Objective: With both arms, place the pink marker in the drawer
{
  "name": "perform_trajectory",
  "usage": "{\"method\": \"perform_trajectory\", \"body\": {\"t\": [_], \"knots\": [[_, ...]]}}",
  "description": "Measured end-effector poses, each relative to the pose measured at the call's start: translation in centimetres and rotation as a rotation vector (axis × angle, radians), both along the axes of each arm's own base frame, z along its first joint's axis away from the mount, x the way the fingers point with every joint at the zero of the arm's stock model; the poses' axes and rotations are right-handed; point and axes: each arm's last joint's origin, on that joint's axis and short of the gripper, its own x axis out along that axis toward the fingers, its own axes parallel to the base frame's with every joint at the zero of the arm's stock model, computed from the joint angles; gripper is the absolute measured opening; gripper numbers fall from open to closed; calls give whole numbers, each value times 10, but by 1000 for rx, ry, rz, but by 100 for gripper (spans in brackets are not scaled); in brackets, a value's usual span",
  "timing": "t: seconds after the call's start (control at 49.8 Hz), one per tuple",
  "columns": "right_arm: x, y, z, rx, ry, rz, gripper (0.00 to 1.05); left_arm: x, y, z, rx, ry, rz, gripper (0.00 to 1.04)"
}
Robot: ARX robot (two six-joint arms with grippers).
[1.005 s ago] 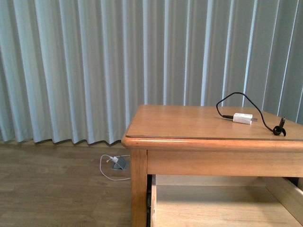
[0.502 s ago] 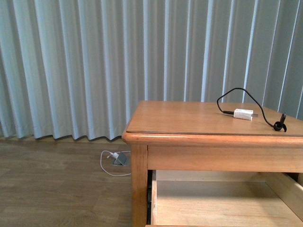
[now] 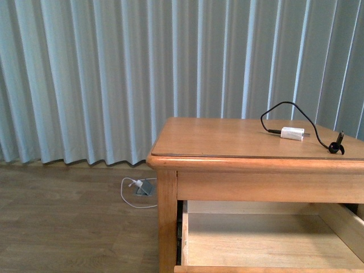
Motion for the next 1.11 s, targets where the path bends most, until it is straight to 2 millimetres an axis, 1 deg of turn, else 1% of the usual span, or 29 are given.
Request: {"method": "perform_trajectory", "body": {"t": [0.08,0.121,0.221,0.241,0.261,0.321,0.442,0.623,0.784,0.984,1.105], "knots": [[11,2,-7,-2,78,42,96,0,0,0,0,0,0,73],[15,2,-8,-4,100,57,96,0,0,0,0,0,0,79],[35,2,-11,15,173,98,96,0,0,0,0,0,0,97],[39,2,-12,20,188,105,96,0,0,0,0,0,0,100],[44,2,-14,25,204,109,96,0,0,0,1,0,0,101],[57,0,-21,38,254,116,96,0,0,0,2,0,0,98],[81,-7,-38,55,334,96,96,0,0,0,2,0,0,99],[103,-16,-58,50,399,64,96,0,0,0,2,0,0,99],[122,-20,-75,11,438,45,96,0,0,0,2,0,0,99],[145,-16,-86,-19,419,40,96,0,0,0,2,0,0,99],[156,-14,-87,-28,387,25,96,0,0,0,2,0,0,99]]}}
